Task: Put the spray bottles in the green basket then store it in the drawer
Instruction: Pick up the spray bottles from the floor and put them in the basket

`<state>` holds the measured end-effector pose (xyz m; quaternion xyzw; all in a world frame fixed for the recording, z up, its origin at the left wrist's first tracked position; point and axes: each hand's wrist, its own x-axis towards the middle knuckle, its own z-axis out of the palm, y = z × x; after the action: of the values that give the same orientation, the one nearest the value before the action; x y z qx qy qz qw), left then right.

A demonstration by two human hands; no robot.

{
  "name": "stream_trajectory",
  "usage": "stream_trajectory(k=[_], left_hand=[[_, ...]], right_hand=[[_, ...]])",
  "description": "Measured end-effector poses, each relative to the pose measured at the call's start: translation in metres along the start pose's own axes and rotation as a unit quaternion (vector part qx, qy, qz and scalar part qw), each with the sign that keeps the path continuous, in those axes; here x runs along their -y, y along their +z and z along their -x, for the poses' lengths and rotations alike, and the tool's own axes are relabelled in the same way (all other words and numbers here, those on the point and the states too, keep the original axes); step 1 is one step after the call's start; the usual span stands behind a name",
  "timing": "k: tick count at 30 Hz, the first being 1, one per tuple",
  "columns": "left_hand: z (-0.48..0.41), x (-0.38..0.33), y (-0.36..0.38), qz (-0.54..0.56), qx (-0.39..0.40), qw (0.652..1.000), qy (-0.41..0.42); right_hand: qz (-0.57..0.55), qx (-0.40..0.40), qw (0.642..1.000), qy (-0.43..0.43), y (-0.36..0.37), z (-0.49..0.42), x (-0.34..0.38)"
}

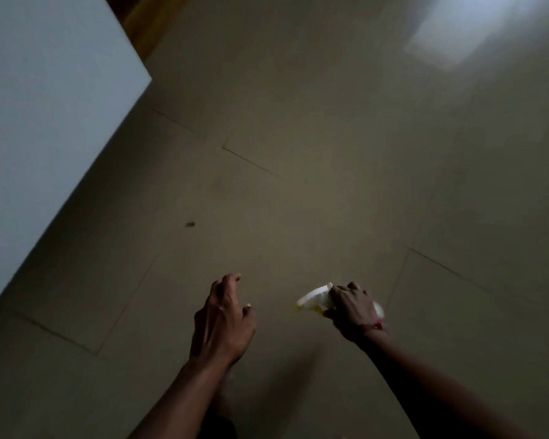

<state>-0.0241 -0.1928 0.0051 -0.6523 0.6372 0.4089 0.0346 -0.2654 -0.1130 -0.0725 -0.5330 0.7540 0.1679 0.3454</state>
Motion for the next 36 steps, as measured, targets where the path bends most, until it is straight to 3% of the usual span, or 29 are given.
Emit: stream_trajectory(k=[2, 4, 13, 25, 36], left_hand=[[0.019, -0.011, -0.028, 0.021, -0.017, 1.000, -0.011], [0.039, -0.024, -0.057, 0.042, -0.037, 0.998, -0.020], [0.161, -0.061, -0.225, 0.102, -0.153, 0.982, -0.041], [0.353, -0.004, -0.408, 0.157, -0.317, 0.928, -0.119], [0.414, 0.113, -0.502, 0.186, -0.379, 0.889, -0.180]], right_hand=[[-0.206, -0.027, 0.978, 0.036, -0.033, 0.027, 0.025], [-0.315, -0.060, 0.947, 0.024, -0.065, 0.053, 0.050], [-0.461, -0.070, 0.884, -0.031, -0.217, 0.181, 0.189], [-0.448, 0.014, 0.868, -0.214, -0.360, 0.370, 0.365], [-0.335, 0.064, 0.897, -0.282, -0.343, 0.428, 0.542]])
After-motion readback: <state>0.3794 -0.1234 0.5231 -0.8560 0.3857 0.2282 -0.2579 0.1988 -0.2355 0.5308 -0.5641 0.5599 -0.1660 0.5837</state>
